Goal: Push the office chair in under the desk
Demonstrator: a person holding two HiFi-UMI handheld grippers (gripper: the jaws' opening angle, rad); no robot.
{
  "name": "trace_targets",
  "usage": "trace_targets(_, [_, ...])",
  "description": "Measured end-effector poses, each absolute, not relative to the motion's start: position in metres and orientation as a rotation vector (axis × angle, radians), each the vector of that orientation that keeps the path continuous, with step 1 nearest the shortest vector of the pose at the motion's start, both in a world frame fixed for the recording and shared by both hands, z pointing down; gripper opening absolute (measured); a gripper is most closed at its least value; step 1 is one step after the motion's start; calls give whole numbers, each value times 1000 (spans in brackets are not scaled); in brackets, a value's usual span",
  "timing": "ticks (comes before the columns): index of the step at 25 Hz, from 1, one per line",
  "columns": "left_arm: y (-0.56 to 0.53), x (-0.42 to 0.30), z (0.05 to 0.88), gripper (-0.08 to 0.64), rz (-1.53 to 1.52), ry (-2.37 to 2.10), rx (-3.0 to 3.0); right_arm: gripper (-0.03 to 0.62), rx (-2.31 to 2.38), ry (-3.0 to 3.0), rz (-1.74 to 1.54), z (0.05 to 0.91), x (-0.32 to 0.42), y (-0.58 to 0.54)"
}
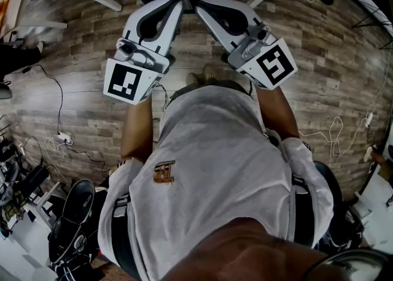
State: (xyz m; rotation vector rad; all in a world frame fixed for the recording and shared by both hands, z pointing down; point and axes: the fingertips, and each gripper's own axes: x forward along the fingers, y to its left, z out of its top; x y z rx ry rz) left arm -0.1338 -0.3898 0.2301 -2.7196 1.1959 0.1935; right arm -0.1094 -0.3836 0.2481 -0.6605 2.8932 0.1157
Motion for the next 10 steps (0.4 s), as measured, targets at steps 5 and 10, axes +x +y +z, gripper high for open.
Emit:
trace_targets(5, [-391,-133,231,18,184,1191,-2722,34,-652,2897,120,248,-109,-384])
trace_targets(10, [-392,-132,234,18,180,1183,-2727,34,-643,2902,123,250,-111,-386])
